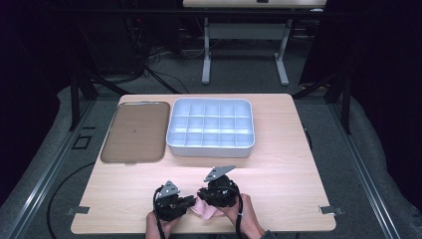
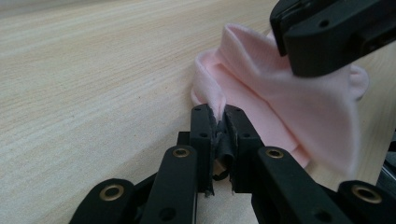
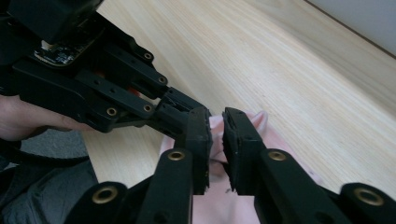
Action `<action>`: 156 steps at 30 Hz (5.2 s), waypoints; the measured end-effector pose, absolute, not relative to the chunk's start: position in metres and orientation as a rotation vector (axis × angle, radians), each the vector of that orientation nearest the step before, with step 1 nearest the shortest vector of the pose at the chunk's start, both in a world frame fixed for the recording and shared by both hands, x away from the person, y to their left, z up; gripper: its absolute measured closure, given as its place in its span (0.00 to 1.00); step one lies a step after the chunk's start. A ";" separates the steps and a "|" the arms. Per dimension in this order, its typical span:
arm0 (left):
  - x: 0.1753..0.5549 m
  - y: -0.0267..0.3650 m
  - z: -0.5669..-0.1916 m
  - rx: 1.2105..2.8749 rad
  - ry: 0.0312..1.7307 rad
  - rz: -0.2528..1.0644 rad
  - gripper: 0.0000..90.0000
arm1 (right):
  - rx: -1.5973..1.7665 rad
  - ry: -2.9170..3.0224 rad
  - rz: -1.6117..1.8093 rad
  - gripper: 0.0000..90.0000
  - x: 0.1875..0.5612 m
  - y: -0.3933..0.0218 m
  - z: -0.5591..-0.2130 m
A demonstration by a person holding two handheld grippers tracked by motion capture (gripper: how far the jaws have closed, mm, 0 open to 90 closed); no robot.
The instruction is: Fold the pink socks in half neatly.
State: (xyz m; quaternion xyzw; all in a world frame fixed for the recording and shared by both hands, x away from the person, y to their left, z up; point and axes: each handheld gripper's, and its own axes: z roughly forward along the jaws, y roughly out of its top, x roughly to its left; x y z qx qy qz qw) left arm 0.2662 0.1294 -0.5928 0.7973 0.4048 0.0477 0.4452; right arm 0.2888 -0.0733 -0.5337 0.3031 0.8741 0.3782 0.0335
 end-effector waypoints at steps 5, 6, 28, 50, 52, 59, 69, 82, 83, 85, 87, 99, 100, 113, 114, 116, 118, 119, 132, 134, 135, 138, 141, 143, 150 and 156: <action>0.266 0.129 -0.593 1.975 1.002 0.117 0.92 | 0.931 2.643 1.229 0.80 0.286 -0.080 -0.533; 0.266 0.129 -0.593 1.975 1.002 0.117 0.92 | 0.938 2.630 1.244 0.79 0.286 -0.084 -0.531; 0.266 0.129 -0.593 1.973 1.006 0.125 0.92 | 1.314 2.430 1.032 0.75 0.273 -0.192 -0.549; 0.265 0.128 -0.593 1.975 1.004 0.142 0.94 | 1.259 2.481 0.876 0.81 0.266 -0.184 -0.568; 0.265 0.128 -0.593 1.975 1.007 0.142 0.94 | 1.244 2.491 0.880 0.86 0.266 -0.185 -0.568; 0.265 0.128 -0.593 1.972 1.010 0.138 0.94 | 1.297 2.477 0.951 0.94 0.266 -0.188 -0.571; 0.265 0.129 -0.593 1.973 1.007 0.132 0.94 | 1.327 2.489 1.044 0.94 0.264 -0.192 -0.562; 0.266 0.129 -0.593 1.972 1.009 0.128 0.94 | 1.276 2.517 1.123 0.94 0.271 -0.178 -0.530; 0.266 0.129 -0.593 1.972 1.009 0.128 0.94 | 1.265 2.526 1.137 0.94 0.272 -0.175 -0.528; 0.266 0.129 -0.593 1.972 1.009 0.127 0.94 | 1.252 2.536 1.145 0.94 0.273 -0.170 -0.524; 0.266 0.129 -0.593 1.973 1.009 0.128 0.94 | 1.232 2.551 1.156 0.94 0.274 -0.165 -0.520; 0.266 0.129 -0.593 1.974 1.008 0.129 0.94 | 1.118 2.625 1.132 0.94 0.283 -0.123 -0.510; 0.266 0.129 -0.593 1.974 1.008 0.129 0.94 | 1.111 2.629 1.127 0.94 0.283 -0.119 -0.511; 0.266 0.129 -0.593 1.971 1.008 0.129 0.94 | 1.033 2.712 1.042 0.93 0.282 -0.078 -0.526; 0.265 0.129 -0.593 1.971 1.008 0.129 0.94 | 1.020 2.718 1.042 0.93 0.282 -0.076 -0.527; 0.266 0.129 -0.593 1.972 1.007 0.130 0.94 | 1.014 2.742 1.034 0.90 0.280 -0.073 -0.529; 0.265 0.129 -0.593 1.973 1.006 0.129 0.94 | 0.990 2.761 1.049 0.89 0.279 -0.072 -0.532; 0.265 0.129 -0.593 1.972 1.007 0.129 0.94 | 0.977 2.760 1.069 0.84 0.278 -0.072 -0.534; 0.265 0.129 -0.593 1.972 1.007 0.131 0.94 | 1.118 2.632 1.152 0.81 0.283 -0.113 -0.538; 0.265 0.129 -0.593 1.972 1.007 0.131 0.94 | 1.111 2.658 1.118 0.83 0.284 -0.109 -0.546; 0.265 0.129 -0.593 1.972 1.007 0.131 0.94 | 1.105 2.670 1.103 0.84 0.284 -0.105 -0.549; 0.265 0.129 -0.593 1.973 1.007 0.132 0.94 | 1.072 2.707 1.079 0.87 0.285 -0.095 -0.555; 0.265 0.129 -0.593 1.973 1.006 0.132 0.94 | 1.049 2.713 1.082 0.90 0.285 -0.086 -0.558; 0.265 0.129 -0.593 1.973 1.007 0.133 0.94 | 1.050 2.714 1.091 0.91 0.284 -0.083 -0.560; 0.266 0.129 -0.593 1.968 1.011 0.124 0.93 | 1.027 2.709 1.141 0.90 0.284 -0.086 -0.560; 0.266 0.129 -0.593 1.973 1.010 0.133 0.93 | 1.125 2.576 1.206 0.88 0.276 -0.121 -0.548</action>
